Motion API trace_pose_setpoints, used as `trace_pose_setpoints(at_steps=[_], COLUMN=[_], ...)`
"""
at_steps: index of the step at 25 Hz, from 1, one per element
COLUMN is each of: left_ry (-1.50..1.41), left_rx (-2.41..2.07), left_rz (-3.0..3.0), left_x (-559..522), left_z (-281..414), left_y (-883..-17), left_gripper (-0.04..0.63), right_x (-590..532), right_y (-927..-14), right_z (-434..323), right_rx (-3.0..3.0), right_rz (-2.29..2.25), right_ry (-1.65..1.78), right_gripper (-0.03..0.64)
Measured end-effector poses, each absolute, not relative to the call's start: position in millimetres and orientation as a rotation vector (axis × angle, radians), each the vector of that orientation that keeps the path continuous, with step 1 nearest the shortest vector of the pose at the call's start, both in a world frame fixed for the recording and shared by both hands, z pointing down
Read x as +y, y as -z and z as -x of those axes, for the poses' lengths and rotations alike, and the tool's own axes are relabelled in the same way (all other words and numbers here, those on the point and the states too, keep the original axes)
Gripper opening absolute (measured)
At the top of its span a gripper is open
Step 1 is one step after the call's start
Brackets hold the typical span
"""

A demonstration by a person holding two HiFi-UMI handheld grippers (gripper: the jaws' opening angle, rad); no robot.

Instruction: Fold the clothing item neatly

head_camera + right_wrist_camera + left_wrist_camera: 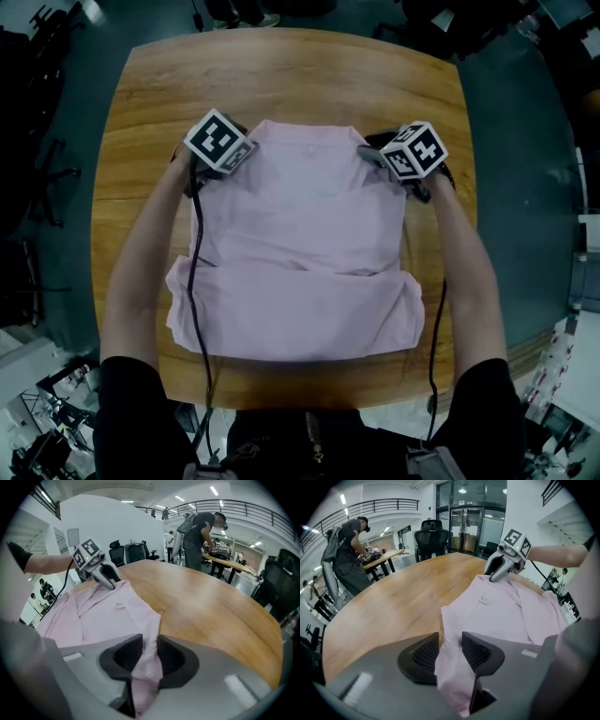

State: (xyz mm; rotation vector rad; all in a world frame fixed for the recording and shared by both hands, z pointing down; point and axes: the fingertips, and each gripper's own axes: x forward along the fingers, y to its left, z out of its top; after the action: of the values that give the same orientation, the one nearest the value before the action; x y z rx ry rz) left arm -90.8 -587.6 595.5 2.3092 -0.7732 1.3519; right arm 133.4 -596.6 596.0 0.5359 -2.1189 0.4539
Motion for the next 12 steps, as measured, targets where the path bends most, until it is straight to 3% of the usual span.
trace_pose_setpoints(at_steps=[2,4,12], left_ry=[-1.336,-1.371,-1.305], left_rx=[-0.743,-0.75,-0.828], left_rz=[-2.298,-2.304,-2.388], left_x=[-581.9,-578.3,-550.1], left_z=[86.7,86.5,93.1], left_y=[-596.1,-593.2,-529.0], left_gripper=[0.105,0.052,0.044], right_x=[-589.6,-584.6,-556.9], right_y=[-595.9,-591.4,-510.5], right_z=[-130.7,-129.4,-128.5], right_rx=[-2.134,-2.154,-2.256], right_rz=[-0.524,-0.538,-0.608], right_ry=[-0.453,-0.462,-0.315], right_gripper=[0.048,0.029,0.028])
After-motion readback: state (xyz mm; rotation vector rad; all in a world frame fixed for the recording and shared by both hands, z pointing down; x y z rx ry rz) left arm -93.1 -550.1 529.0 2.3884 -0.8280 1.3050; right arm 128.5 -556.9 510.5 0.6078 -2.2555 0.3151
